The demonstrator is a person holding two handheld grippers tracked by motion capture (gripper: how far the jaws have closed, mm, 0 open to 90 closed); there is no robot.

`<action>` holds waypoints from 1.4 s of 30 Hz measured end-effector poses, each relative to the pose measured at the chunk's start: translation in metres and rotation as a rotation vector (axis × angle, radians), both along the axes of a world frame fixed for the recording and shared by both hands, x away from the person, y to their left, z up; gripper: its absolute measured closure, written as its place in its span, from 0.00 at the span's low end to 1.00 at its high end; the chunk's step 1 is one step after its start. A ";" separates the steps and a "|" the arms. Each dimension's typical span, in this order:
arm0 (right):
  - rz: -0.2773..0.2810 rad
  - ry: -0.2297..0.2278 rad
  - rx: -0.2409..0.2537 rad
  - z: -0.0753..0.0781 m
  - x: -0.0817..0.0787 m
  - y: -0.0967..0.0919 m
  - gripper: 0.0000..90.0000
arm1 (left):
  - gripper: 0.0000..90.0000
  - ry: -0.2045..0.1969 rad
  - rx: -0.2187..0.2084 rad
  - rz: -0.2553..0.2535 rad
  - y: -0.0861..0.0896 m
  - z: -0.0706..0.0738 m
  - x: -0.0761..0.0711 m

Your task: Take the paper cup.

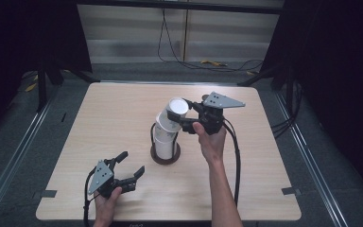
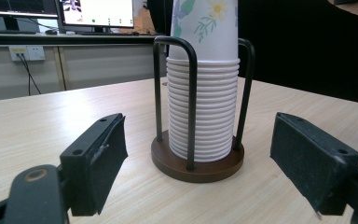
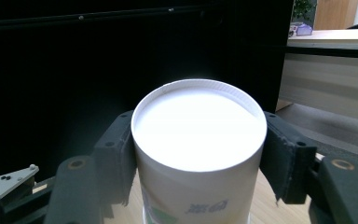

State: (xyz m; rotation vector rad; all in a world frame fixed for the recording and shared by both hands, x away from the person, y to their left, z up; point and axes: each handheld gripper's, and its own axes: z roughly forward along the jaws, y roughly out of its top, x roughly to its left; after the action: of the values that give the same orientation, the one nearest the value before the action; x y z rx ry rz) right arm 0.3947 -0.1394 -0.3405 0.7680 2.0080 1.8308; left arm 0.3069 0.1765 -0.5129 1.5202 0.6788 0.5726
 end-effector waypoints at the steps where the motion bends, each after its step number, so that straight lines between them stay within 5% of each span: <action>1: 0.000 -0.001 0.000 0.000 -0.001 -0.001 0.39 | 0.20 0.002 0.001 0.000 0.000 0.000 0.000; 20: -0.029 0.013 0.020 -0.011 -0.020 -0.037 0.40 | 0.19 0.029 0.008 -0.015 -0.002 0.001 0.003; 29: -0.036 0.012 0.024 -0.019 -0.032 -0.046 0.40 | 0.19 0.066 0.037 -0.079 -0.004 0.003 0.007; 42: -0.009 0.051 0.018 -0.039 -0.045 -0.054 0.40 | 0.20 0.092 0.021 -0.159 -0.012 0.009 0.007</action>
State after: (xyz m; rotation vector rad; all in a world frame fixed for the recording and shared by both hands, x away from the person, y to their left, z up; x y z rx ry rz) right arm 0.3499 -0.1936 -0.3798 0.8351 2.0183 1.8451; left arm 0.3137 0.1645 -0.5043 1.6117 0.6170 0.3928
